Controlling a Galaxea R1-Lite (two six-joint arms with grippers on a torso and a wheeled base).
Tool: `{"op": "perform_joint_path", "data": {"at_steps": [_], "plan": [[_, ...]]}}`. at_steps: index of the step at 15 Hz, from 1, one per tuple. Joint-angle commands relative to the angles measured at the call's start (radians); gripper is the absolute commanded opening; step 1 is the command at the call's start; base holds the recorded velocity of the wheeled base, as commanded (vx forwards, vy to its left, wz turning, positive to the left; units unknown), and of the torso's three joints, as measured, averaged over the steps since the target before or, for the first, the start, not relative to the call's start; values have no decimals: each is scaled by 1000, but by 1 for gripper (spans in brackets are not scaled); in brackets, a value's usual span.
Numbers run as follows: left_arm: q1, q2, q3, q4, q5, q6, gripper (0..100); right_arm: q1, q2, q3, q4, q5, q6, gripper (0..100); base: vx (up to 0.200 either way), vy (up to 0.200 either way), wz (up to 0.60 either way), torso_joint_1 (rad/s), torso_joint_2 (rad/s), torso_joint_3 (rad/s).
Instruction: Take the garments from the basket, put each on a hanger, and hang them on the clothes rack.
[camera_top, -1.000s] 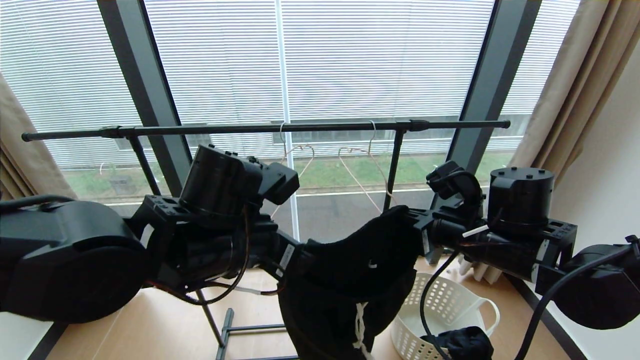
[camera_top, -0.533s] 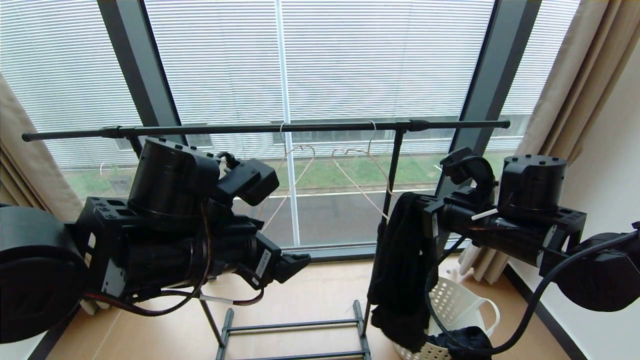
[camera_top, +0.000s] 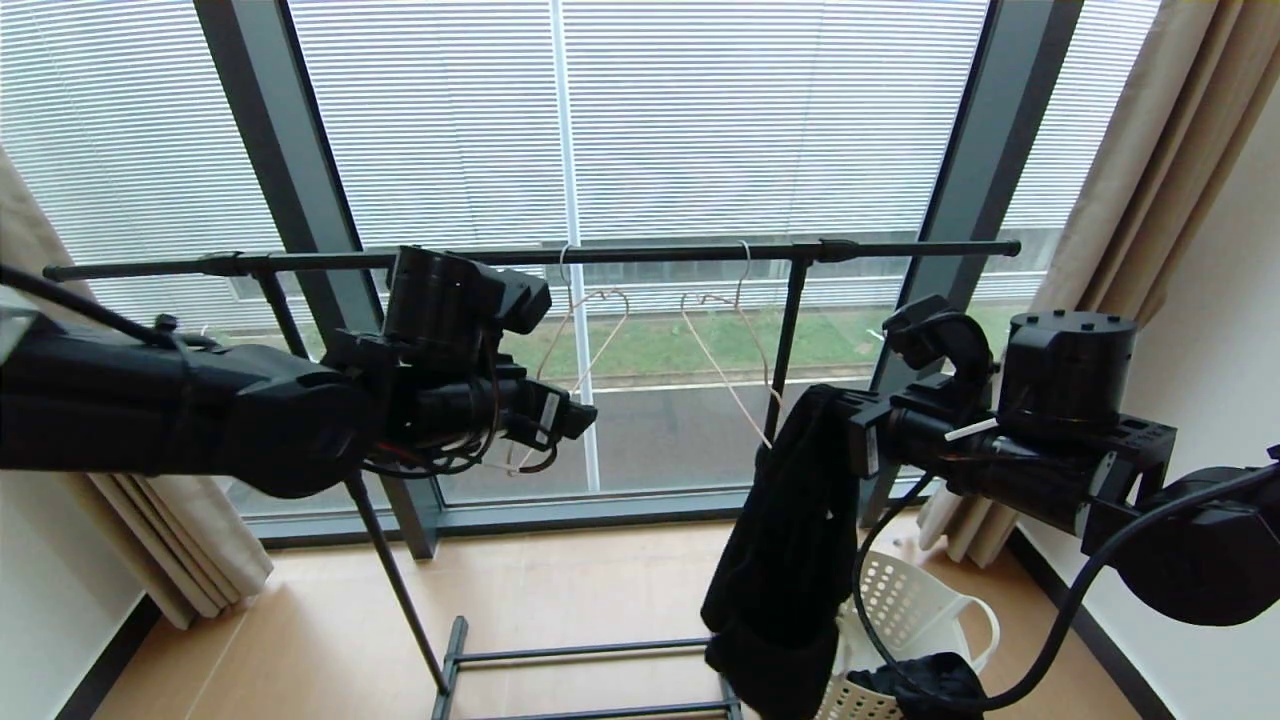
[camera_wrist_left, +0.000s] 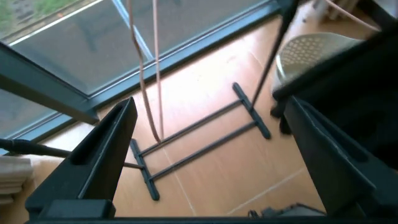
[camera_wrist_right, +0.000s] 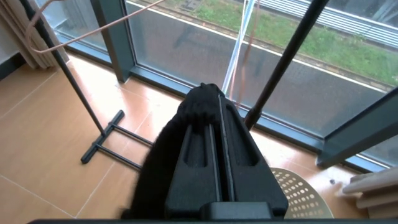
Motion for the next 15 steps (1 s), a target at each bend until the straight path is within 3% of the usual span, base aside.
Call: {"op": "perform_joint_path", "data": {"at_steps": [1, 10, 15], "plan": [[35, 177, -131, -7, 39, -5, 100, 1, -1, 2, -1, 0, -1, 0, 0, 0, 0, 0, 0, 0], [116, 392, -367, -7, 56, 6, 100, 1, 4, 17, -2, -1, -3, 0, 0, 0, 0, 0, 0, 0], [118, 414, -413, -7, 56, 7, 100, 4, 10, 17, -2, -11, -4, 0, 0, 0, 0, 0, 0, 0]]}}
